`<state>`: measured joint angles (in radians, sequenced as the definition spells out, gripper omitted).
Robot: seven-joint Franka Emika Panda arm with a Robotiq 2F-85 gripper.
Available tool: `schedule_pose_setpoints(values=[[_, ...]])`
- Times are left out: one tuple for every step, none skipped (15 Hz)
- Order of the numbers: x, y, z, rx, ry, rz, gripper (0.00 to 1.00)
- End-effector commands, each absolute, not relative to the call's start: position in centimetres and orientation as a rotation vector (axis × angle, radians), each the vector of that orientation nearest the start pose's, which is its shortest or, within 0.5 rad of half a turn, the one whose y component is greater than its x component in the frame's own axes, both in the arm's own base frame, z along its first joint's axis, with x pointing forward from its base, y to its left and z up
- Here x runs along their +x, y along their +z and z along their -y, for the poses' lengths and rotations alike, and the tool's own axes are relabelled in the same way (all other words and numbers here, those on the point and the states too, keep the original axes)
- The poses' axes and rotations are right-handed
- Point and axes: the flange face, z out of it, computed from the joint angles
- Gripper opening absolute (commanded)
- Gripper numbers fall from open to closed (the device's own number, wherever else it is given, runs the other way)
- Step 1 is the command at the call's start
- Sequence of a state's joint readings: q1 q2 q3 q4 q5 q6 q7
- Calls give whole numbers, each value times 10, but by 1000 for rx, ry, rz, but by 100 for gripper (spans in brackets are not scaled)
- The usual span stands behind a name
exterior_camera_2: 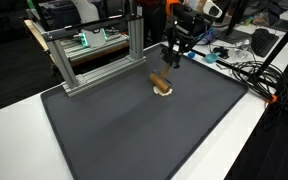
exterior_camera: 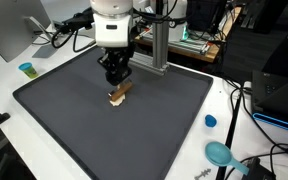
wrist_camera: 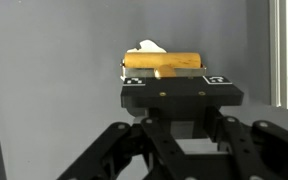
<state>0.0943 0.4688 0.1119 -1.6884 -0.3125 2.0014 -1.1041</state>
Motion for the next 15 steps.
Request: schedule_pose_setpoints(values=[[658,299,-111,-2380,433,2169,21],[659,295,-110,-2374,448,2159,21],[661,292,-109,-2377,470,2147,21],[663,287,-108,-2385,495,2133,21],[665,285,-108,-2391,515,2122,21],[666,280,-108,-2389,529,2111,21],[668,277,-108,-2395,544,2100,21],[670,275,-108,-2393,551,2093,21],[672,272,-108,-2394,566,2083,21],[674,271,-108,-2404,582,2074,21],[675,270,-106,-2413,597,2062,21],[677,270,-106,-2420,608,2052,21],[678,269,-104,-2438,626,2041,21],[680,267,-102,-2464,655,2023,21],[681,266,-99,-2488,683,2003,21]])
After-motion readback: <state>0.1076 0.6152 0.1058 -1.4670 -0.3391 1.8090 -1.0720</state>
